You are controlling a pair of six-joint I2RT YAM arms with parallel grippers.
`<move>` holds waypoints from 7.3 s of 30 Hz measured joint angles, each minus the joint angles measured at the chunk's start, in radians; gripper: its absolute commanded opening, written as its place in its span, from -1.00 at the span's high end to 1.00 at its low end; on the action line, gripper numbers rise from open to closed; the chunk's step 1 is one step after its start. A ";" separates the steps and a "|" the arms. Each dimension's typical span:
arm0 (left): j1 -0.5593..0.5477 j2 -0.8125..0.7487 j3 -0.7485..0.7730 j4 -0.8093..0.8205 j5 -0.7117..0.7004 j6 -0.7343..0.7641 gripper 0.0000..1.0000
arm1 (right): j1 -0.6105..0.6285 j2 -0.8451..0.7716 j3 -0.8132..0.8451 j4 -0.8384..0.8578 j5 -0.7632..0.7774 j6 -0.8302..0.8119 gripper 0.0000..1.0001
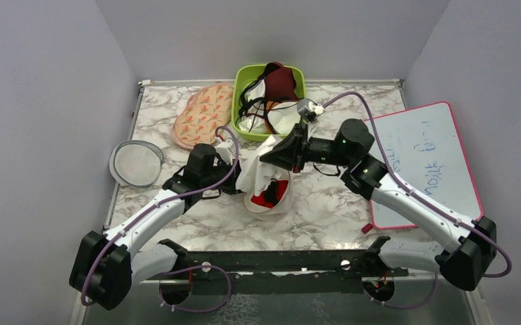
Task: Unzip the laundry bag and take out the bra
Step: Pick up the bra from the laundry bag, then place the bra in the bin, then pick up the bra from the laundry bag.
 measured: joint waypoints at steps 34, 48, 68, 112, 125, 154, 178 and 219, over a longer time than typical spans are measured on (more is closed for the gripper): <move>0.000 -0.171 0.020 -0.156 -0.183 0.196 1.00 | -0.029 0.502 0.314 0.115 0.635 -0.180 0.99; 0.000 -0.199 0.020 -0.149 -0.190 0.201 1.00 | -0.204 1.057 0.704 0.188 0.587 -0.021 0.99; 0.000 -0.171 0.020 -0.141 -0.191 0.201 1.00 | -0.235 0.987 0.715 -0.190 0.472 -0.147 -0.29; 0.000 -0.099 0.020 -0.093 -0.077 0.196 1.00 | 0.217 0.502 0.071 -0.657 0.676 -0.151 -0.49; 0.000 -0.068 0.020 -0.079 -0.051 0.193 1.00 | 0.250 0.624 0.017 -0.477 0.791 -0.160 -0.03; 0.000 -0.014 0.020 -0.073 -0.046 0.192 1.00 | 0.261 0.245 -0.274 -0.113 0.815 -0.063 0.99; 0.000 -0.060 0.020 -0.059 -0.042 0.192 1.00 | 0.261 0.098 -0.397 0.290 0.885 0.094 0.99; 0.000 -0.113 0.020 -0.073 -0.072 0.192 1.00 | 0.254 0.047 -0.234 0.267 0.631 0.045 0.99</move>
